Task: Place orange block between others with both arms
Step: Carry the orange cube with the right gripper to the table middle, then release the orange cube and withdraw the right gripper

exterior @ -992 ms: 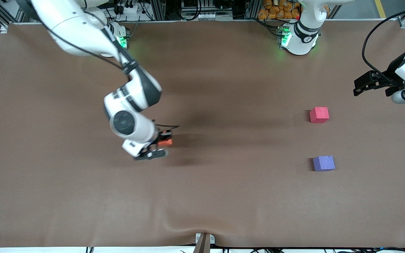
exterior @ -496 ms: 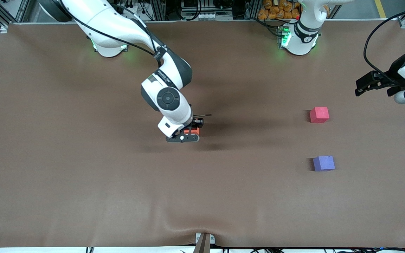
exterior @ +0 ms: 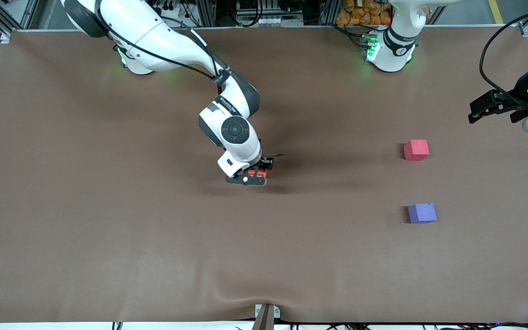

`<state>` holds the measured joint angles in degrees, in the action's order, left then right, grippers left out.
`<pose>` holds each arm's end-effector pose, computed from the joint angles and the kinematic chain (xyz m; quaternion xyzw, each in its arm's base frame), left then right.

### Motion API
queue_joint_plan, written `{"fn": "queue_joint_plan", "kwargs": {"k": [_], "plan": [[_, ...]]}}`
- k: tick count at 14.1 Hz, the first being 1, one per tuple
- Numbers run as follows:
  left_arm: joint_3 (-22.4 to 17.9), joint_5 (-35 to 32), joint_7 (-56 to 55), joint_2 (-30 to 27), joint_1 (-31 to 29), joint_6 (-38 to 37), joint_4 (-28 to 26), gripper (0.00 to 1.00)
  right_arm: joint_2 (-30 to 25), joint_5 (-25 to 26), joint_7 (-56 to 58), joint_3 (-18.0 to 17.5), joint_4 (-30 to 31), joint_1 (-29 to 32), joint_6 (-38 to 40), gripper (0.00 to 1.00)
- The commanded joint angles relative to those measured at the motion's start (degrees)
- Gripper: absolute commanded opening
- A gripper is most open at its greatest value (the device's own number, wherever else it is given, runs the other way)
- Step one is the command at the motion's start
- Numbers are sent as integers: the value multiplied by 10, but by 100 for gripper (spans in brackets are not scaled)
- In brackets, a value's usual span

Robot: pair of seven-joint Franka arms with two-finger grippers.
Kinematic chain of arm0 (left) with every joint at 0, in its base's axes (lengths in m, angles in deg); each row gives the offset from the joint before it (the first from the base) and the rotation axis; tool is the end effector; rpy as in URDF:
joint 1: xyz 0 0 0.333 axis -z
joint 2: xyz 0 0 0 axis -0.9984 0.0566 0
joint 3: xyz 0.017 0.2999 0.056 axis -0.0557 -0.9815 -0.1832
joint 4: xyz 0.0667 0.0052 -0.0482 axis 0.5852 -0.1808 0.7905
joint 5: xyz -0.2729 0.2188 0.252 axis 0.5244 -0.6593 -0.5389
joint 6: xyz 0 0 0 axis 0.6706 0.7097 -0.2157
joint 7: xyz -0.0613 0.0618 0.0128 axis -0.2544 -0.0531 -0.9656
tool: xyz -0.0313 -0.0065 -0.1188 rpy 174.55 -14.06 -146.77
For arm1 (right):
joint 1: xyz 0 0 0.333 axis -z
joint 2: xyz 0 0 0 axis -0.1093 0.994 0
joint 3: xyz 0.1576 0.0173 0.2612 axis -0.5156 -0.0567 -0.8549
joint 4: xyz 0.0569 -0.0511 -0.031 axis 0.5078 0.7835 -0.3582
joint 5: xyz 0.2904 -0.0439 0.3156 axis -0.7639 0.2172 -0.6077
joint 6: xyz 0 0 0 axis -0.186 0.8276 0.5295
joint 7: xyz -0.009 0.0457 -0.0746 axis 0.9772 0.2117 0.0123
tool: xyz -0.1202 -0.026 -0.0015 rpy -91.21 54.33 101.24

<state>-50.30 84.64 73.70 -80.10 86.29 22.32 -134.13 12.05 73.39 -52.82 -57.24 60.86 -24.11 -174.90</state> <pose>0.5842 -0.0283 0.6016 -0.9999 -0.0036 0.0165 0.0011 0.5483 0.4943 0.1800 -0.9975 0.0509 0.0271 0.0418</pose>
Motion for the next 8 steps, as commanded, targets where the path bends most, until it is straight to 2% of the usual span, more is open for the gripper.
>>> {"fn": "queue_joint_plan", "kwargs": {"k": [1, 4, 8], "plan": [[3, -5, 8, -12, -17, -14, 1, 100, -8, 10, -11, 6, -19, 8, 11, 100], [2, -5, 8, -12, -21, -15, 2, 100, -40, 11, -1, 7, -17, 38, 57, 100], [5, -4, 4, -8, -24, -14, -2, 100, -80, 11, 93, 7, -6, 106, 143, 100]]}}
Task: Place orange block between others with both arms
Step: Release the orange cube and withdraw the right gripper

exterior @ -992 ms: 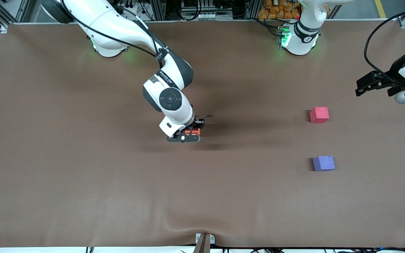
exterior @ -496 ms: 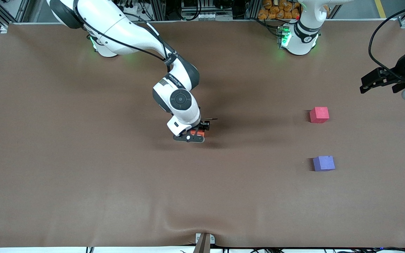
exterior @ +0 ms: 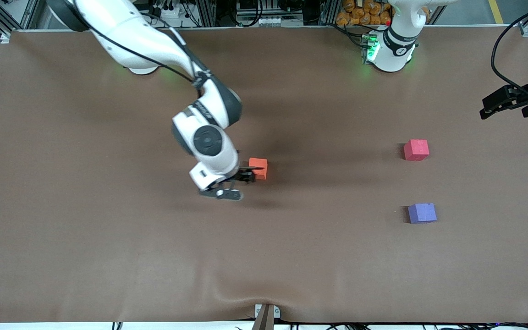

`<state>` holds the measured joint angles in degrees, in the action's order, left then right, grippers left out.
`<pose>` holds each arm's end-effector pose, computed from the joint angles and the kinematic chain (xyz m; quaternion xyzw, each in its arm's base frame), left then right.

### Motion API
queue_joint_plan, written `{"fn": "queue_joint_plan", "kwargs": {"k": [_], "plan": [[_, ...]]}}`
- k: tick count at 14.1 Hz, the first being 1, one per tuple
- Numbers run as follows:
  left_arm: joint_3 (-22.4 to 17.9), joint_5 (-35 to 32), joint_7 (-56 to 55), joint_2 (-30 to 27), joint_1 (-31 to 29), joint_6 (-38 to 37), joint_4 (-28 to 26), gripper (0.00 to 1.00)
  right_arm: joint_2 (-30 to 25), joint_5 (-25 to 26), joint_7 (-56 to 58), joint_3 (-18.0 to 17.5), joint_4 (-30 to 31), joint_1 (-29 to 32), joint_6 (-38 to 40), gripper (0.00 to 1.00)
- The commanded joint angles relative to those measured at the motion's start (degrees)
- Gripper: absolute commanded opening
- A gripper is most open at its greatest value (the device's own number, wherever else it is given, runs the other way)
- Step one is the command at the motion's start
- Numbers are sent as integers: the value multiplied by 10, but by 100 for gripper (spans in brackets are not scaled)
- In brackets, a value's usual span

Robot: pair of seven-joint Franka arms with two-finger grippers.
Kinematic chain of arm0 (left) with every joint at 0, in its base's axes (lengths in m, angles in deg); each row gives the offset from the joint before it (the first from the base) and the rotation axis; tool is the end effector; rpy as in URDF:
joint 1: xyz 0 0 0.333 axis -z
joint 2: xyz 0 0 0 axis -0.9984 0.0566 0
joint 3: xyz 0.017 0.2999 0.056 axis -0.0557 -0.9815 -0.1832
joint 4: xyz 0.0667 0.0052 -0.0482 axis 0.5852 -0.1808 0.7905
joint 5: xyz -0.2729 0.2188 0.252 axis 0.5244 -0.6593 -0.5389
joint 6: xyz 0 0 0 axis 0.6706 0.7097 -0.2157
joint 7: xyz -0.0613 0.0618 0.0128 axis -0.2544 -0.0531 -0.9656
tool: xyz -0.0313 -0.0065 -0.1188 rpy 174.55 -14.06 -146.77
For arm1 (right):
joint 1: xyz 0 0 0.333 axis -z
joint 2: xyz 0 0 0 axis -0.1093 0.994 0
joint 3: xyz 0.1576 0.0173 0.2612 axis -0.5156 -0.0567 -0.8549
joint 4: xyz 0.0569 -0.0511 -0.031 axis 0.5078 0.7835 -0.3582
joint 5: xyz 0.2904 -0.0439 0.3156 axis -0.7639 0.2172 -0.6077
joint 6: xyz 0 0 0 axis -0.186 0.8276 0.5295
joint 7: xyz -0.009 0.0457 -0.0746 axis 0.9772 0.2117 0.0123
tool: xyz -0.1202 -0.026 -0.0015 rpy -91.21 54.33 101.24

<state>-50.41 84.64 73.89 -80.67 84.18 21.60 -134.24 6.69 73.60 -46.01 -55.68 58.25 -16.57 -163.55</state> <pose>0.5805 -0.0057 0.6054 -0.9996 -0.0213 0.0188 0.0011 0.6204 0.3991 0.2499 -0.9974 0.0637 0.0333 0.0080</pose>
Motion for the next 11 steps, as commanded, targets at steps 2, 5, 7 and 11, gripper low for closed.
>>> {"fn": "queue_joint_plan", "kwargs": {"k": [2, 5, 7, 11], "plan": [[8, -4, -7, 3, 3, -7, -1, 100, -42, 10, 41, -8, 40, 49, 32, 100], [23, -4, -15, 23, 11, 2, 2, 100, -77, 11, 165, -8, 87, 110, 31, 100], [43, -3, -53, 42, 18, 22, 4, 100, -103, 10, 233, -8, 115, 152, 30, 100], [87, -9, -205, 100, 61, 82, 5, 100, -158, 10, 300, -9, 183, 207, 11, 100]]}}
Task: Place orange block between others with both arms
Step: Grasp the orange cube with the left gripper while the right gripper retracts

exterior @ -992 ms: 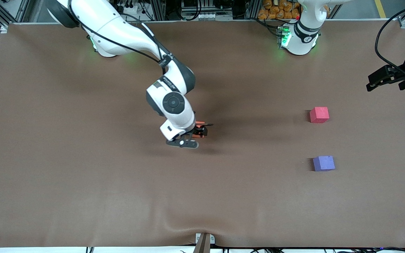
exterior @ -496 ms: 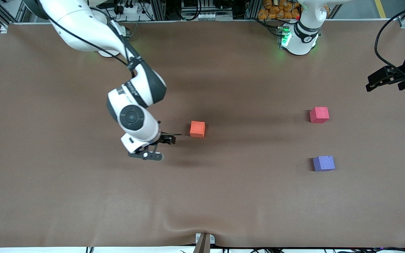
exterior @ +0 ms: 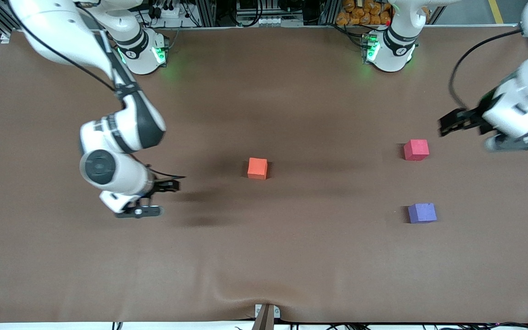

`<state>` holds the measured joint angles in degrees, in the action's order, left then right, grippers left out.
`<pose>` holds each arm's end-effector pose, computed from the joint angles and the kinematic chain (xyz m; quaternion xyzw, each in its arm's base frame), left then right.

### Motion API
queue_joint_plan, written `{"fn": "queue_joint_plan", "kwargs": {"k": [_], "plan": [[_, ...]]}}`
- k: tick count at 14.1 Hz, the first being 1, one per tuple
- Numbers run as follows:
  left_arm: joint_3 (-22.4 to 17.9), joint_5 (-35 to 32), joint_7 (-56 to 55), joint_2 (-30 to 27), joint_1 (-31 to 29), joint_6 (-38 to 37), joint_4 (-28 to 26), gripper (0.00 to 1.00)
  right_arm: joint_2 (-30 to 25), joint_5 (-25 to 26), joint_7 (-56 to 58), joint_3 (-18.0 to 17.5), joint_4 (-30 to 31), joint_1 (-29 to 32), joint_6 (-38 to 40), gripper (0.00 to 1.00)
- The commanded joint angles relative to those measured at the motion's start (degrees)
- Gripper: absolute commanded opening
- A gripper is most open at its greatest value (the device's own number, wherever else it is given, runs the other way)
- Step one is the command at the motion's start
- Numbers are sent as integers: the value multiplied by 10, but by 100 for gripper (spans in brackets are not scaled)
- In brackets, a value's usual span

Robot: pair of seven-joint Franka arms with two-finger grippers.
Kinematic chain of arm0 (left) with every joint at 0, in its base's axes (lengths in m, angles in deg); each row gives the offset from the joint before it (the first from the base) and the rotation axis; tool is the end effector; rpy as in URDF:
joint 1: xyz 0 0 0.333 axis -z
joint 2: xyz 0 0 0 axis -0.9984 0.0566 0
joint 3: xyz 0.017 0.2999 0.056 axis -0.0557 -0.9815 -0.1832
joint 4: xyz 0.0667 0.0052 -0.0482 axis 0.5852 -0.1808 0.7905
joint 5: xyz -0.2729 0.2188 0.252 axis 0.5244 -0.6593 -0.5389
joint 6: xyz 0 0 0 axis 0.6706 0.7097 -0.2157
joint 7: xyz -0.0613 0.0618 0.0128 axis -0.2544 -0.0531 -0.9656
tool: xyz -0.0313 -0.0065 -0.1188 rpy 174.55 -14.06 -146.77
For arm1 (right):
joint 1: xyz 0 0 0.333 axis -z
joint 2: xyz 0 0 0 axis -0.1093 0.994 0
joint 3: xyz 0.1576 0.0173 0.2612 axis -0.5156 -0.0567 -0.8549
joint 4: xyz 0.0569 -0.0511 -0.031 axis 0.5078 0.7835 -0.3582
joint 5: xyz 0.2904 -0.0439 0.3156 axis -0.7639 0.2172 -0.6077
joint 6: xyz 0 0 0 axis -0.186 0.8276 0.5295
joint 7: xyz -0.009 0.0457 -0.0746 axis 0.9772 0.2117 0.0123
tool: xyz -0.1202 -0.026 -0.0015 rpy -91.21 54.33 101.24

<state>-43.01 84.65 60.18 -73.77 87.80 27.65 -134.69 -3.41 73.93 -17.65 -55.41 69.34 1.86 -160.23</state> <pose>0.6101 -0.1204 0.5386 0.9985 0.0450 -0.0306 0.0017 0.6650 0.1745 0.2764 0.9976 0.0327 -0.0603 0.0082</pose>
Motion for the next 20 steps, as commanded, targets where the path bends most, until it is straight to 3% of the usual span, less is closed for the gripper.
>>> {"fn": "queue_joint_plan", "kwargs": {"k": [1, 3, 7, 13, 15, 17, 20], "plan": [[14, -8, -101, 49, 48, 31, 11, 100, -75, 7, 31, -12, 94, 33, -33, 100], [14, -9, -147, 98, 103, 54, 36, 100, -109, 7, 75, -12, 123, 60, -51, 100], [14, -7, -214, 200, 205, 91, 98, 100, -169, 7, 123, -13, 118, 90, 2, 100], [4, -11, -212, 323, 297, 276, 128, 100, -189, 4, 147, -12, 28, 108, 139, 100], [-9, -11, -211, 354, 329, 308, 142, 100, -203, -9, 171, -13, 18, 135, 174, 100], [-15, -11, -211, 375, 351, 326, 142, 100, -231, -54, 219, -9, 18, 165, 183, 100], [-15, -11, -211, 398, 375, 333, 141, 100, -268, -70, 237, 55, 17, 146, 206, 100]]}}
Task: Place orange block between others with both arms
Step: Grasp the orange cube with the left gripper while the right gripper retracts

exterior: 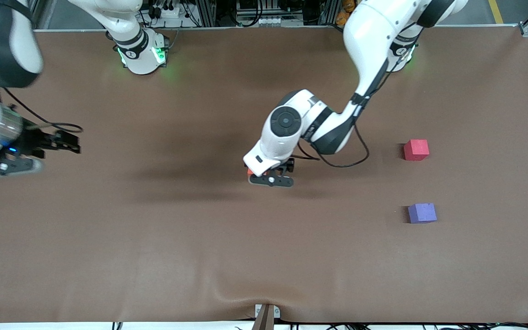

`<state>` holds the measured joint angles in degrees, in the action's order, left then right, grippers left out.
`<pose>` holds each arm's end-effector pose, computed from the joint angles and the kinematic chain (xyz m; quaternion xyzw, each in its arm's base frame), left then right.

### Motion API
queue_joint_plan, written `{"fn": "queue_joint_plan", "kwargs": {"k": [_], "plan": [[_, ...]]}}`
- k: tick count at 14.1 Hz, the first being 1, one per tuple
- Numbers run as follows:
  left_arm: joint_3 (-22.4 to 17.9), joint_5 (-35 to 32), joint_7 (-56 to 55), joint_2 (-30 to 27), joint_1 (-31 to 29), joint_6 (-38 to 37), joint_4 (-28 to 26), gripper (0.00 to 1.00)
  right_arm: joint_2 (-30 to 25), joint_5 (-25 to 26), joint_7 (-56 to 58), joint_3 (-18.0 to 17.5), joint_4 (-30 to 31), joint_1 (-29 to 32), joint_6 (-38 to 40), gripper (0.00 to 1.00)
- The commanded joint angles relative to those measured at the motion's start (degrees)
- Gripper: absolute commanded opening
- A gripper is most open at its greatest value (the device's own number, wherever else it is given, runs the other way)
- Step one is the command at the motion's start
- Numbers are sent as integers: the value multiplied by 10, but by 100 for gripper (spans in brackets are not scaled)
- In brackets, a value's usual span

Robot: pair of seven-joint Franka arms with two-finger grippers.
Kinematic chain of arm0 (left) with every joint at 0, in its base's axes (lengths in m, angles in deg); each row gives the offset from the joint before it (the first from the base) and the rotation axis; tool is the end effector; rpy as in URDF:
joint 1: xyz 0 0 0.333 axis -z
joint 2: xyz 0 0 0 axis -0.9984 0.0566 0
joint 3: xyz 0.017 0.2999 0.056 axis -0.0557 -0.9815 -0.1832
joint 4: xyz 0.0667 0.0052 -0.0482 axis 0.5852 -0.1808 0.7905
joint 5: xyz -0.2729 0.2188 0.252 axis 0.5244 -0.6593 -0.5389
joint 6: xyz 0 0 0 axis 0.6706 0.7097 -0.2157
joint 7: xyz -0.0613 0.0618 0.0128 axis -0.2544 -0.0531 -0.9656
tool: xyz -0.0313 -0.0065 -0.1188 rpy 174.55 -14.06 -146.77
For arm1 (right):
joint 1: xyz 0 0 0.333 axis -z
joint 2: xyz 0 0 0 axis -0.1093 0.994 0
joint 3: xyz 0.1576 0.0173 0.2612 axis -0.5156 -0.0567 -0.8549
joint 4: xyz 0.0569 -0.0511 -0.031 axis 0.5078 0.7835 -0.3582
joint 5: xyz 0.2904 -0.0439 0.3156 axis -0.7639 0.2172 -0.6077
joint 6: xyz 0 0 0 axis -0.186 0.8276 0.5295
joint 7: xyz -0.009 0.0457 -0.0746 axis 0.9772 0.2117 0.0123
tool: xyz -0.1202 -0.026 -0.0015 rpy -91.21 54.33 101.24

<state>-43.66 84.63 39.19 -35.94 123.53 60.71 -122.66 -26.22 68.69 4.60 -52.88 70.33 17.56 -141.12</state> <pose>0.5458 -0.5427 0.2335 0.9962 -0.0525 -0.0106 0.0688 0.6167 -0.0252 0.5005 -0.9976 -0.0542 0.0411 0.0103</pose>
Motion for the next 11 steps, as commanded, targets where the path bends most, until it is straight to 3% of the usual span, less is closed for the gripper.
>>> {"fn": "queue_joint_plan", "kwargs": {"k": [1, 3, 4, 7, 11], "plan": [[-8, -11, -1, 23, 24, 5, 20, 100, -52, -17, 12, 60, 7, -35, 39, 100], [-8, -11, -4, 30, 31, 6, 21, 100, -60, -18, 9, 132, 7, -84, 57, 100], [-8, -11, -9, 36, 31, 13, 21, 100, -61, -19, 9, 144, 6, -90, 62, 100], [-17, -11, -45, 60, 42, 60, 20, 100, -88, -21, -43, 135, 7, -87, 81, 100], [-33, -12, -46, 70, 54, 62, 18, 97, -95, -20, -71, 125, -2, -91, 100, 100]]}}
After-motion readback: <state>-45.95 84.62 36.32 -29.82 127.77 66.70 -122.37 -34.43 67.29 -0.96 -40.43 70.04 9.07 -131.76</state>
